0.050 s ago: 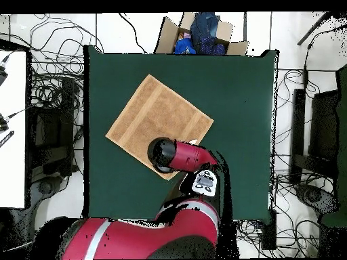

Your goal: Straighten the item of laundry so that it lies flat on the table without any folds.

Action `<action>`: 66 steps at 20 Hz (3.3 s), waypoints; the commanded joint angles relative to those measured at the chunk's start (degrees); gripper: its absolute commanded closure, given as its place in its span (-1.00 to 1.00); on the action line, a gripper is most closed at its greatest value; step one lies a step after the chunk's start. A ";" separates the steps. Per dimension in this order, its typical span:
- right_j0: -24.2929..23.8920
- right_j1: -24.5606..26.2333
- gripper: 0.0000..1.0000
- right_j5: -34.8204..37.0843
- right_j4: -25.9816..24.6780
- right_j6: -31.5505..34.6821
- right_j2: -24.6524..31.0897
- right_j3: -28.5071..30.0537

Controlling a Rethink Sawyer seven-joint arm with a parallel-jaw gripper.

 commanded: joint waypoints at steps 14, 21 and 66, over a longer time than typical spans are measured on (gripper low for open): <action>-2.20 3.14 1.00 -3.56 -0.75 5.39 11.59 7.82; -2.11 4.88 1.00 -8.17 -1.38 6.13 11.57 6.66; -10.22 -14.35 1.00 -16.37 -12.15 4.15 19.81 18.59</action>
